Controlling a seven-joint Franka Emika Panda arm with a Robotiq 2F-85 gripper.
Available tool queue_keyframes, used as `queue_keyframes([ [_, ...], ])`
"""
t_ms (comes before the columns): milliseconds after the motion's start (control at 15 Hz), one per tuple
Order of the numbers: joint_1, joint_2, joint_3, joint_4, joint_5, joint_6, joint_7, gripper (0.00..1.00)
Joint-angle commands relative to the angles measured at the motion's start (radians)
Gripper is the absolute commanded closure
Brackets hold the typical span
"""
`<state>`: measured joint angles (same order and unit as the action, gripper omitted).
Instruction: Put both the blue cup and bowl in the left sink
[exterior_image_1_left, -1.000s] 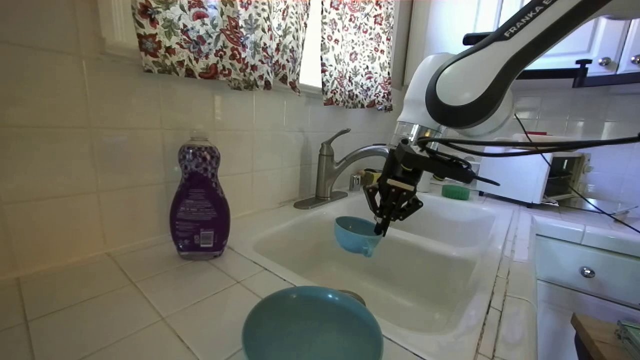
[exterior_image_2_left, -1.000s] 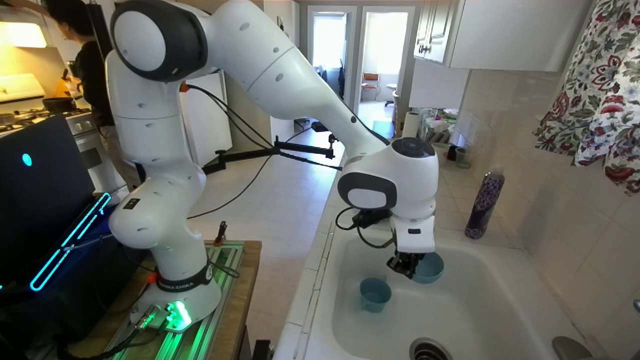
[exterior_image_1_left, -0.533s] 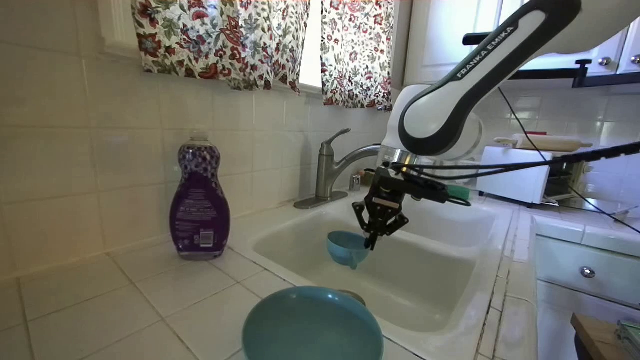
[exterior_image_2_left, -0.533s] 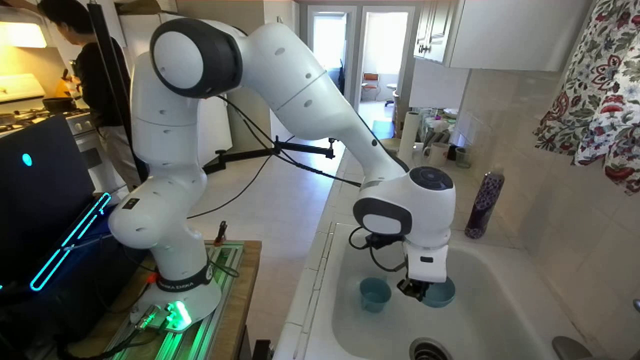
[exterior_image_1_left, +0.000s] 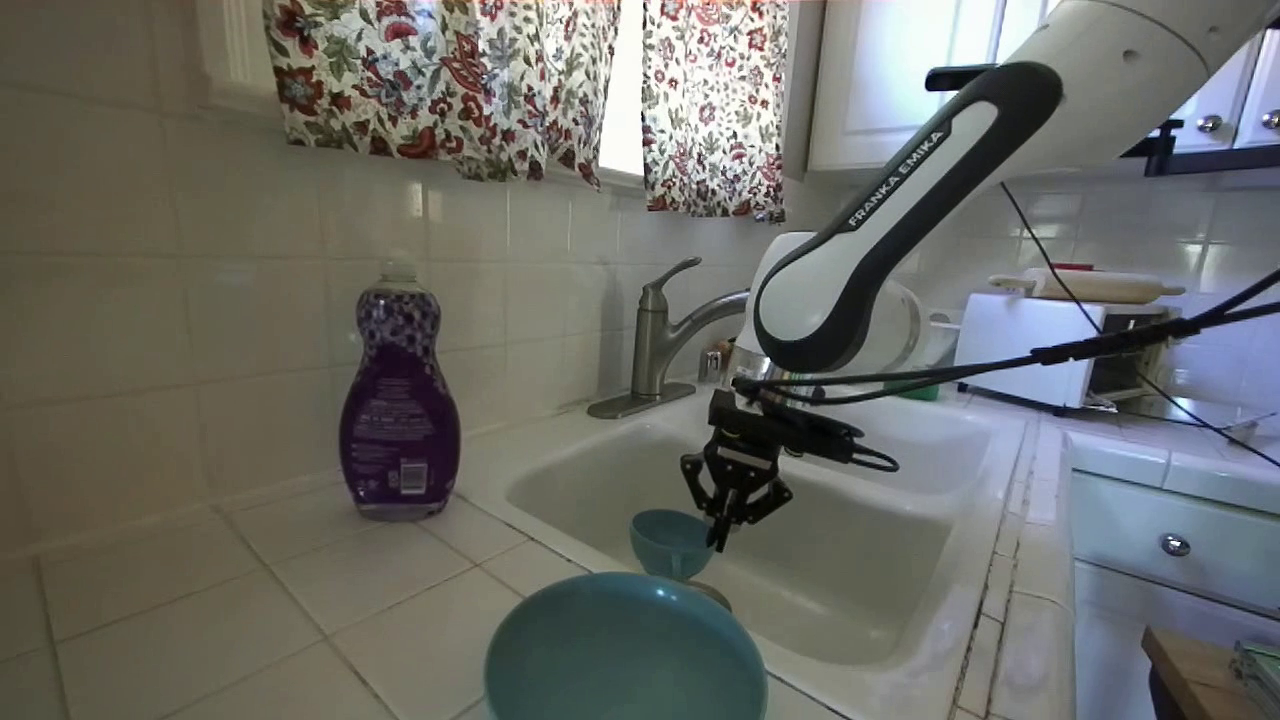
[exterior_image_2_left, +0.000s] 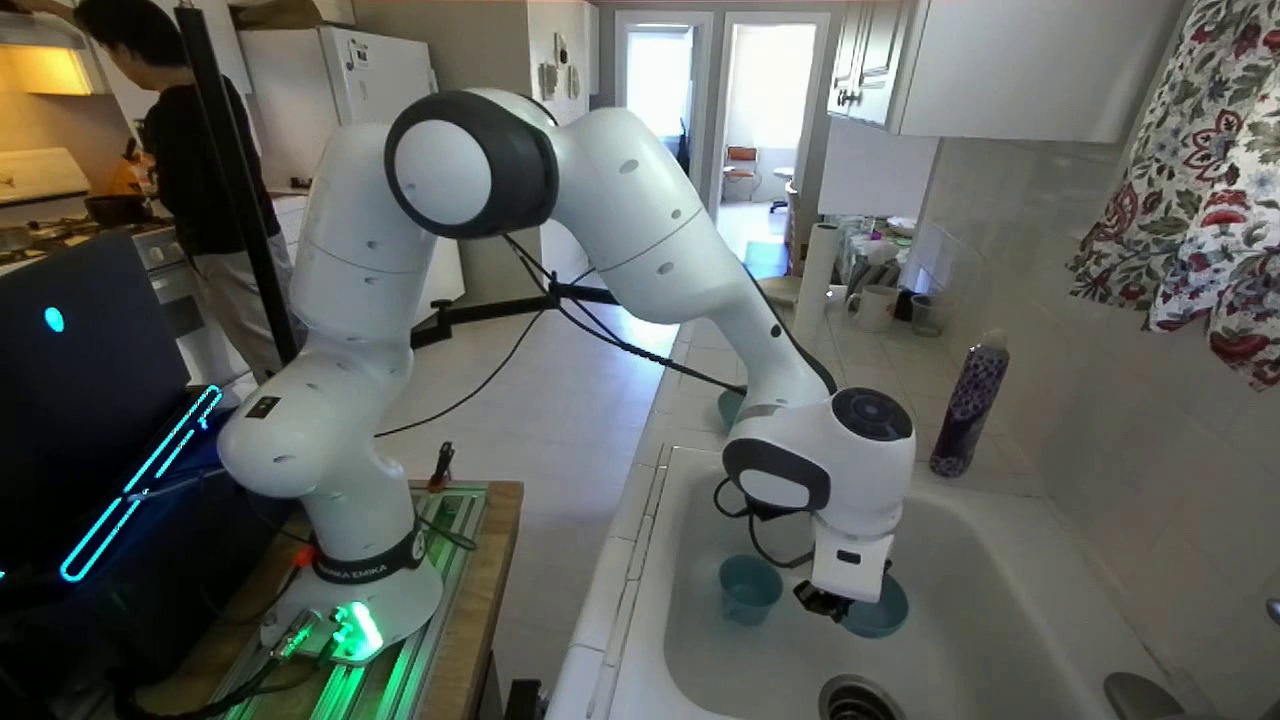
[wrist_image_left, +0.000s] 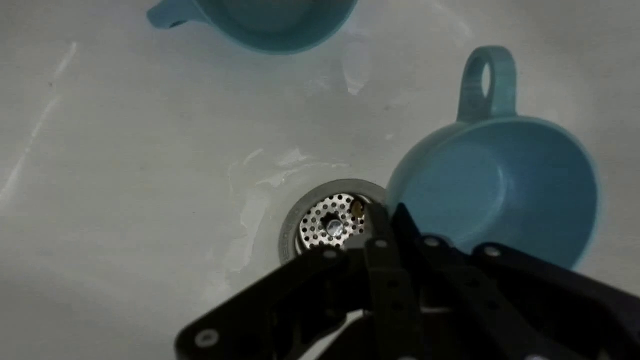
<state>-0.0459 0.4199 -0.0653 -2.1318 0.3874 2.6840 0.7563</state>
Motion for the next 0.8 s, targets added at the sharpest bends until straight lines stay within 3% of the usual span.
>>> queue_keyframes([
  [0, 0.015, 0.078, 0.012, 0.044, 0.069, 0.07, 0.064, 0.99],
  [467, 0.035, 0.189, 0.011, 0.091, 0.075, 0.173, 0.157, 0.99],
  [733, 0.036, 0.228, 0.01, 0.114, 0.075, 0.174, 0.213, 0.99],
])
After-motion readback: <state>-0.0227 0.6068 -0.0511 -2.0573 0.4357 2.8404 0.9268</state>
